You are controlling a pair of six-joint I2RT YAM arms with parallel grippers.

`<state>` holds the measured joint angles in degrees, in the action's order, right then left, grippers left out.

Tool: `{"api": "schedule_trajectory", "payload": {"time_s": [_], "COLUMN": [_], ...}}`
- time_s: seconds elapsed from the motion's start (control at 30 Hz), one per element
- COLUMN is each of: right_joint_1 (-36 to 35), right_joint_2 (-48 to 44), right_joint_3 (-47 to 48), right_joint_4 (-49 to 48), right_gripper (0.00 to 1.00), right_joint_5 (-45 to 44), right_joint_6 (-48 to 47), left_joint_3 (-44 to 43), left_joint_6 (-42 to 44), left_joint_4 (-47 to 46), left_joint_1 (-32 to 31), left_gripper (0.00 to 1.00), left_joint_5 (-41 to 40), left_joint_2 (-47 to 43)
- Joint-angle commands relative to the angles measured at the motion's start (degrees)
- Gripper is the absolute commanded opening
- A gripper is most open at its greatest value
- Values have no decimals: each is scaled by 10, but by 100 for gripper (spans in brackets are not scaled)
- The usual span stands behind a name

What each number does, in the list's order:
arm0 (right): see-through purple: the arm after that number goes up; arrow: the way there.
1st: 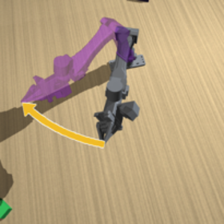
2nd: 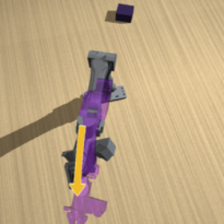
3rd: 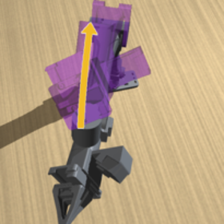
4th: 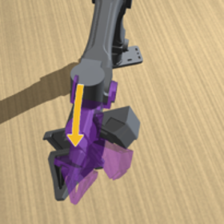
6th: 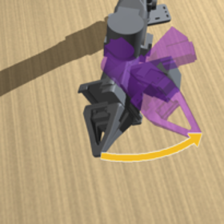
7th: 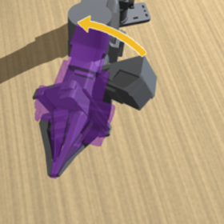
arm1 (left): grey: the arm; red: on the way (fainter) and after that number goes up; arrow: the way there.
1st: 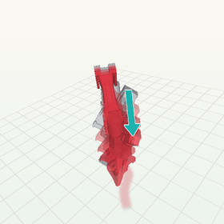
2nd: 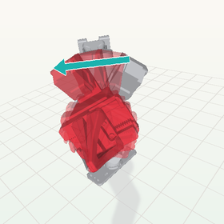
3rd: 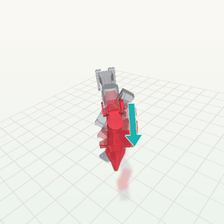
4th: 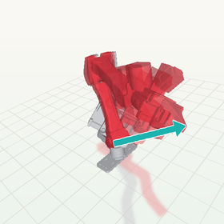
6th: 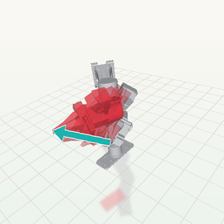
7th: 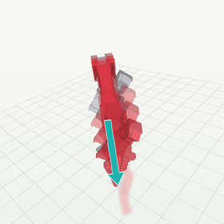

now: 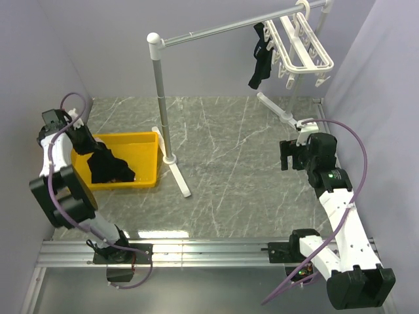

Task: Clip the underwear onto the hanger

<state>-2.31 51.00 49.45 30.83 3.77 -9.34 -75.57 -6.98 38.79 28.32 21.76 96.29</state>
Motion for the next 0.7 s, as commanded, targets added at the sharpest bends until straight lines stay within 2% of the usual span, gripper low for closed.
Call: {"api": "schedule_trajectory", "payload": {"time_s": [0.0,0.2,0.23,0.33,0.37,0.4,0.43,0.47,0.53,0.6,0.67], "right_joint_1": [4,4,3,3,4,4,4,3,4,4,4], "right_joint_2": [0,2,2,6,7,7,6,6,4,4,5], "right_joint_3": [33,44,49,60,62,65,66,66,66,67,67], "right_joint_4": [19,48,49,60,67,69,70,73,74,75,76], "right_gripper": [96,94,94,93,93,93,92,92,91,91,91], "right_joint_5": [8,27,29,33,38,40,43,44,49,48,49], "right_joint_6": [-23,-37,-40,-46,-48,-50,-53,-54,-55,-57,-59], "left_joint_3": [13,9,4,7,14,18,24,32,43,64,83], "left_joint_6": [99,261,322,429,507,544,624,667,745,758,770], "left_joint_4": [19,104,149,219,268,288,309,361,397,397,395], "left_joint_1": [0,-2,-3,-3,-3,-3,-3,-3,-10,-28,-74], "left_gripper": [0,0,0,0,0,0,0,0,0,0,0], "left_joint_5": [69,151,172,188,194,195,196,200,197,179,165], "left_joint_2": [-96,-200,-217,-245,-267,-282,-312,-326,-374,-406,-445]}}
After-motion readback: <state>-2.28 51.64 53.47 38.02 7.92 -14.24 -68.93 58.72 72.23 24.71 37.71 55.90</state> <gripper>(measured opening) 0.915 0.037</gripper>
